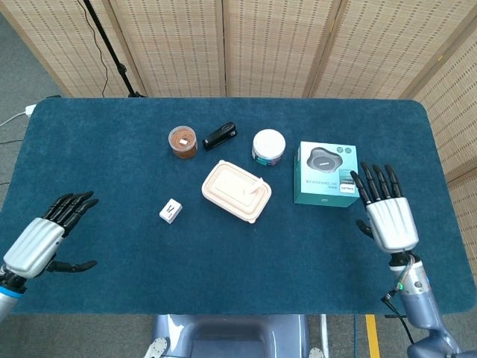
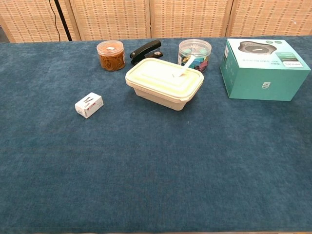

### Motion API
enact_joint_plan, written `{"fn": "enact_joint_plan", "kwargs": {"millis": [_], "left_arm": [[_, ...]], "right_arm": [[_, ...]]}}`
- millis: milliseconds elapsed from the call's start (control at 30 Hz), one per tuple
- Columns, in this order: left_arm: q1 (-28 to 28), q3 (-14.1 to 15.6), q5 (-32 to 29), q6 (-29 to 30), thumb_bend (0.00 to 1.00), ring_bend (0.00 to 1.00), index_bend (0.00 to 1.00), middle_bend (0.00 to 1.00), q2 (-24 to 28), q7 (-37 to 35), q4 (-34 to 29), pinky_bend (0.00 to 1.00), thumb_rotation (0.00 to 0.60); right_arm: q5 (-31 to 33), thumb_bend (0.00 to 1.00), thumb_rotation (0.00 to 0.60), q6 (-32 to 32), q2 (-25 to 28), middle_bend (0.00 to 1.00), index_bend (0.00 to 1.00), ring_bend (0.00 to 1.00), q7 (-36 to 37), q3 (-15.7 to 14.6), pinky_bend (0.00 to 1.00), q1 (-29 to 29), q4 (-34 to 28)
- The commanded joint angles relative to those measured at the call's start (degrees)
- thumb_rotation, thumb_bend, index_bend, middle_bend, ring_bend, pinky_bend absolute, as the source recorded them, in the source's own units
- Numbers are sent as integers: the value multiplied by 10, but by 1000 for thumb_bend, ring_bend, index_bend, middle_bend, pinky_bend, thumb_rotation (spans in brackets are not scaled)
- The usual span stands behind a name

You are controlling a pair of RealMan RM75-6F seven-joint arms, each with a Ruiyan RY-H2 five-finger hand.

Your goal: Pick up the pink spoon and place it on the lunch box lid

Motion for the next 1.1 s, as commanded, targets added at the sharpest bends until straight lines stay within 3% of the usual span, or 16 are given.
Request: {"fn": "enact_joint_plan", "kwargs": {"millis": [33, 233, 467, 767, 1100], "left_arm": [[-43, -30, -41, -58, 0, 0, 98, 0, 12, 41, -68, 0, 363], [-101, -76, -152, -137, 0, 0, 146, 0, 1, 144, -151, 0, 330], [-173, -113, -298, -187, 0, 0, 179, 0, -50, 281, -188, 0, 319], [-280, -132, -418, -223, 0, 0, 249, 0, -155, 411, -133, 0, 316], [-383, -150, -555, -206, 0, 0, 249, 0, -265, 516, -55, 0, 315]], "right_arm": [[-10, 0, 600, 33, 29, 0, 34, 0, 63, -35, 0, -51, -13], [-10, 0, 600, 49, 46, 0, 25, 0, 120, -63, 0, -98, -16], [-16, 0, 600, 69, 52, 0, 21, 0, 168, -70, 0, -129, -23], [-13, 0, 600, 85, 64, 0, 30, 0, 220, -62, 0, -156, -18], [20, 0, 600, 62, 81, 0, 37, 0, 253, -35, 0, -158, -12]]}}
